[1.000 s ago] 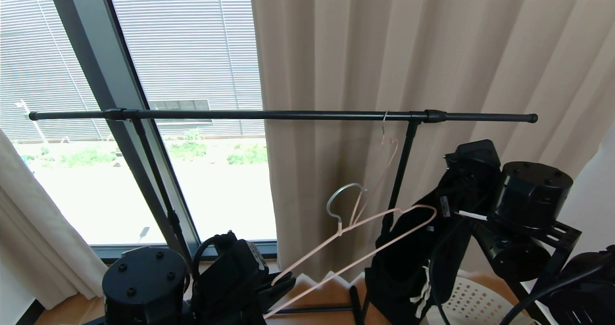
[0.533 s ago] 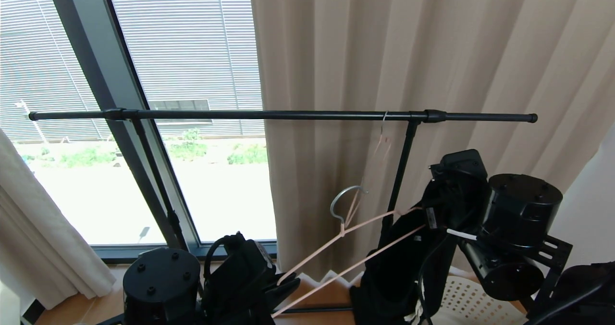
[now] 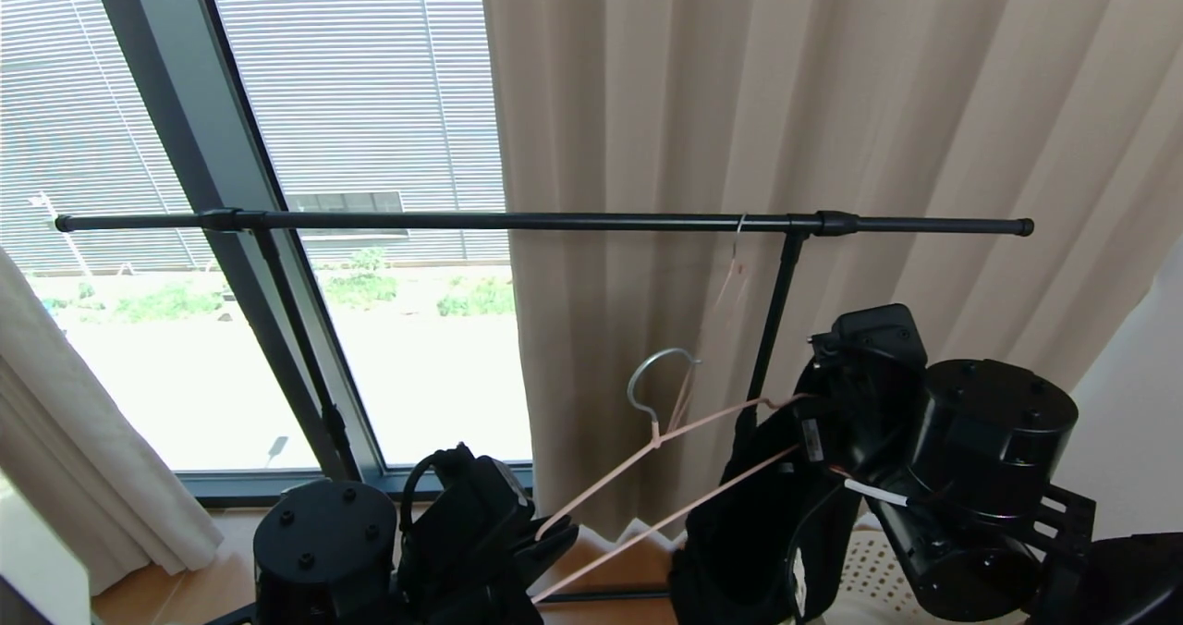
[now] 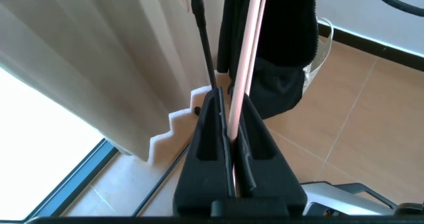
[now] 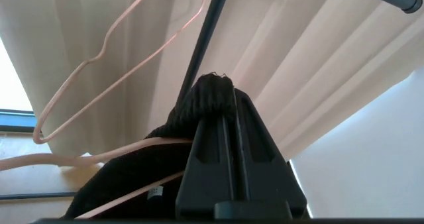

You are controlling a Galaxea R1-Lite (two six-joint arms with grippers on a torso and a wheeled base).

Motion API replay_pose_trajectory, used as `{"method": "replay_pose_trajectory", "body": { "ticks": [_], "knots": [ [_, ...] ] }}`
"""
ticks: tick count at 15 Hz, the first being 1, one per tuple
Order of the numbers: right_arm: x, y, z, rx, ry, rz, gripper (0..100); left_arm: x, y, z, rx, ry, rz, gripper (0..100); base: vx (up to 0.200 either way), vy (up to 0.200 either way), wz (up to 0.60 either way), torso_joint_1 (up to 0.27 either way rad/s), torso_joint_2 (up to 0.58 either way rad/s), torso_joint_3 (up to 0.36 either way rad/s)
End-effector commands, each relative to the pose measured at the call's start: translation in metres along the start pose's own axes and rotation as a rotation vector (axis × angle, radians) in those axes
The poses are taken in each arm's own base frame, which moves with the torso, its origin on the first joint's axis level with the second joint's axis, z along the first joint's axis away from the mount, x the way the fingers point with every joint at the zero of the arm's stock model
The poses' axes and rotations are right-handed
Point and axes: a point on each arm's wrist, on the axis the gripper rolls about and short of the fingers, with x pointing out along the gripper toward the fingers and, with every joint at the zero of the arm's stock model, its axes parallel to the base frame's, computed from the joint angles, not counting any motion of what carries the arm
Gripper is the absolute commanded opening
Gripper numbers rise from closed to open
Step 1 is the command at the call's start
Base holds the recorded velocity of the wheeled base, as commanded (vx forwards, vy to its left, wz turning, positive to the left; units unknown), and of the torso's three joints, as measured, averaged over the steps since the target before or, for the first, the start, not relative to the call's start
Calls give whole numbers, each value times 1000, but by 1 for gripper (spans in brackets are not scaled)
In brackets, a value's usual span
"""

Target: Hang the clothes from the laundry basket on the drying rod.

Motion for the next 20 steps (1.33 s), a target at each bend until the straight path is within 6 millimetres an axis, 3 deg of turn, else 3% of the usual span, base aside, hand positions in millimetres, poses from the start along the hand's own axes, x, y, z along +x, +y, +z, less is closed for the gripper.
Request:
{"method": "replay_pose_trajectory", "body": {
  "ticks": [1,8,15,20],
  "knots": [
    [-8,4,3,5,-13,24,0,1,0,0,-2,1,0,0,0,0,0,0,0,0],
    [-34,21,11,27,-59,128,0,3,1,1,-2,-5,2,0,0,0,0,0,0,0],
    [-69,46,22,116,-108,278,0,4,1,0,-1,0,2,0,0,0,0,0,0,0],
    [-86,53,30,226,-158,343,0,4,0,-1,-1,4,-2,0,0,0,0,0,0,0]
  ]
}}
